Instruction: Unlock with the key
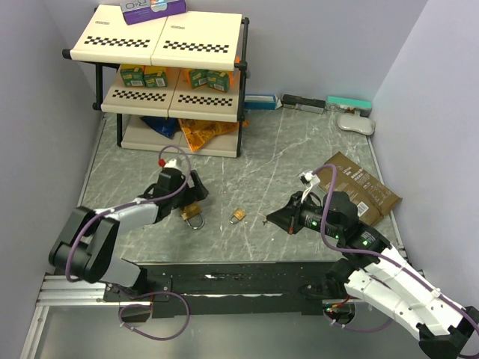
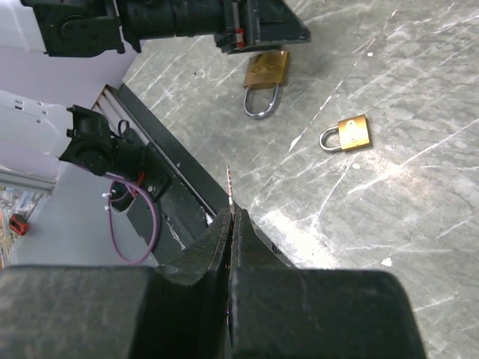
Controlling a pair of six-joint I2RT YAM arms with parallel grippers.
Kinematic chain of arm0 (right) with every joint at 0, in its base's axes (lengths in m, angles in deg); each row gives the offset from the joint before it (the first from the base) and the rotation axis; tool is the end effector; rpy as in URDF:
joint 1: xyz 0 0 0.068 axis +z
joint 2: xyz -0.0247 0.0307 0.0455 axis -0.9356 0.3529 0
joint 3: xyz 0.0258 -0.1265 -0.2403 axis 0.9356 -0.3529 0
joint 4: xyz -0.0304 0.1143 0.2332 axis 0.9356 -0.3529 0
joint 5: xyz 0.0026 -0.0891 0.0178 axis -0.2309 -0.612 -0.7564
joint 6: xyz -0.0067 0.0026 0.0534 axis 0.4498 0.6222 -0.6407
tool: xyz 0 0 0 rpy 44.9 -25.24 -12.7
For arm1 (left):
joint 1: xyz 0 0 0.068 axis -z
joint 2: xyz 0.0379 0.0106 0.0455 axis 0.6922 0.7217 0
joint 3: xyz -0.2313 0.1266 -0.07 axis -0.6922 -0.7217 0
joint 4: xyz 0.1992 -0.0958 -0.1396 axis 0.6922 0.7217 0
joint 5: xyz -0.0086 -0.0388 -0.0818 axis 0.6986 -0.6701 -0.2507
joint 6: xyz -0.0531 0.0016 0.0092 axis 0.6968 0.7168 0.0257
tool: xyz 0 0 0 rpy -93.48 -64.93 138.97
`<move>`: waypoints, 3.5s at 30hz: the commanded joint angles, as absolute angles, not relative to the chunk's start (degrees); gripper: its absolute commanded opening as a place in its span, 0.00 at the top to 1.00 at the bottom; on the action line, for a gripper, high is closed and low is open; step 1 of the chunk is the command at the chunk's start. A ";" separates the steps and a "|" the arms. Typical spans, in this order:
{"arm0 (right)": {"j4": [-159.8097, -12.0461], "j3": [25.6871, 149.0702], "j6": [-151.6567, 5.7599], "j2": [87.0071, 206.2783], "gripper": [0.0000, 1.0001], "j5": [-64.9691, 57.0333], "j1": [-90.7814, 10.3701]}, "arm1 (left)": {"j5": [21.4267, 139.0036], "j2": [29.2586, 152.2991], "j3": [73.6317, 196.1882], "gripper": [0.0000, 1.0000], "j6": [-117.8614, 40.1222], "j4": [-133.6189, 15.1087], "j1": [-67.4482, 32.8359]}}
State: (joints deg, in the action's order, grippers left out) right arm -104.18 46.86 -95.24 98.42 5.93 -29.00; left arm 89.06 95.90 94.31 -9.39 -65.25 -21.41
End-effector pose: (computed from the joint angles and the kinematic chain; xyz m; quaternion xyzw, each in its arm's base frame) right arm 0.1029 0.1016 0.2956 -0.1682 0.7796 0.4369 0.4159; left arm 0.2457 -0.1009 0.1568 -0.1495 0.8970 -0.2147 0.3561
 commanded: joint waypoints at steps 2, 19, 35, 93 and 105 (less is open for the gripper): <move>-104.14 46.64 -96.02 98.17 1.00 4.74 -28.90 | 83.47 100.10 98.33 0.00 -10.11 -70.77 -16.04; -104.76 46.02 -96.02 97.90 1.00 4.74 -28.64 | 103.51 79.10 91.40 0.01 -4.75 -55.22 -17.35; -104.49 45.67 -96.02 98.61 1.00 4.74 -28.38 | 94.19 82.16 86.12 0.02 -4.31 -64.09 -17.79; -104.93 45.67 -96.54 97.73 1.00 4.03 -27.50 | 95.49 73.65 84.18 0.00 -2.81 -55.67 -16.65; -103.87 45.32 -96.72 99.49 1.00 4.74 -27.32 | 92.61 79.01 86.38 0.01 -4.40 -58.54 -17.00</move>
State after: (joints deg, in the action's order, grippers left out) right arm -105.43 45.76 -95.89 99.71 4.97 -27.88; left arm 93.62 79.01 84.63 -3.27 -56.46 -16.63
